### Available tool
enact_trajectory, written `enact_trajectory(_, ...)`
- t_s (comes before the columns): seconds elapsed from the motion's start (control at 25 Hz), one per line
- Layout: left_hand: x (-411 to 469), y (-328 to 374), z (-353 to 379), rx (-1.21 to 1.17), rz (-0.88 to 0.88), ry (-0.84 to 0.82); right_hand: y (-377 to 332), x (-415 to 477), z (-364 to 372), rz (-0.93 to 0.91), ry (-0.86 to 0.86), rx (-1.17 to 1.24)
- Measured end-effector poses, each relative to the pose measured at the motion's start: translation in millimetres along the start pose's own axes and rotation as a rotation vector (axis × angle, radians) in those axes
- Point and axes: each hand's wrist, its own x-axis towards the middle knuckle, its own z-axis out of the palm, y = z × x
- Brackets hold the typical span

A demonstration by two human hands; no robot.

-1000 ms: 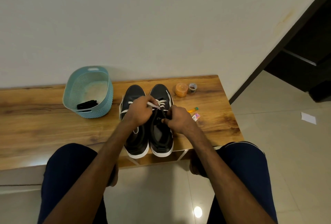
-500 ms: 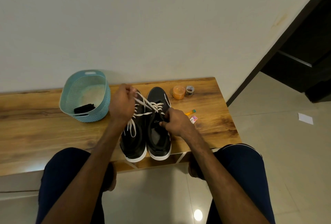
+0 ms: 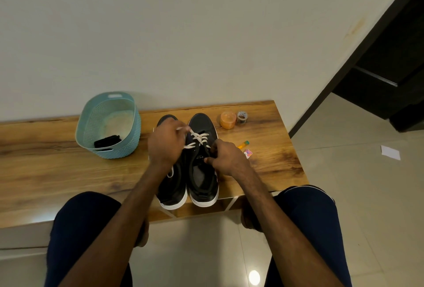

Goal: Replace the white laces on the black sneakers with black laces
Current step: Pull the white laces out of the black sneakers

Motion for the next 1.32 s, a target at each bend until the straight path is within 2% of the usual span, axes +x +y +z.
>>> enact_trajectory(0.12, 14, -17, -34, -0.355, -0.329, 0.318, 0, 0, -1, 0.008, 0.001, 0.010)
enact_trajectory(0.2, 18, -29, -48, -0.228, -0.385, 0.360, 0, 0, -1, 0.008, 0.002, -0.001)
enact_trajectory(0.28, 14, -32, -47, 0.066, -0.269, 0.240, 0, 0, -1, 0.010, -0.005, -0.009)
enact_trajectory(0.36, 4, -26, -39, 0.262, -0.152, 0.122, 1, 0, -2, 0.006, -0.008, 0.022)
enact_trajectory(0.4, 2, -23, -36, 0.286, -0.106, 0.099, 0, 0, -3, -0.005, 0.010, 0.073)
enact_trajectory(0.48, -2, -18, -29, 0.176, 0.014, 0.001, -5, 2, -4, -0.063, 0.106, 0.178)
enact_trajectory(0.56, -11, -11, -19, 0.069, 0.110, -0.252, -10, 7, -5, -0.152, 0.171, 0.168)
enact_trajectory(0.64, -19, -8, -7, 0.162, 0.143, -0.473, -14, 10, -3, -0.215, 0.151, 0.078)
enact_trajectory(0.68, -19, -9, -4, 0.222, 0.153, -0.508, -14, 11, -1, -0.223, 0.138, 0.044)
enact_trajectory(0.88, -10, -14, -8, 0.199, 0.161, -0.512, -14, 16, 7, -0.202, 0.043, -0.051)
enact_trajectory(1.04, -8, -17, -9, 0.151, 0.150, -0.530, -10, 18, 5, -0.124, -0.040, 0.277)
enact_trajectory(1.2, -4, -19, -8, 0.258, 0.210, -0.485, -7, 14, -8, 0.049, -0.121, 0.643)
enact_trajectory(1.28, -3, -19, -5, 0.342, 0.267, -0.445, -2, 13, -13, 0.118, -0.032, 0.601)
enact_trajectory(1.32, -2, -20, -4, 0.356, 0.280, -0.439, 2, 14, -13, 0.100, 0.059, 0.440)
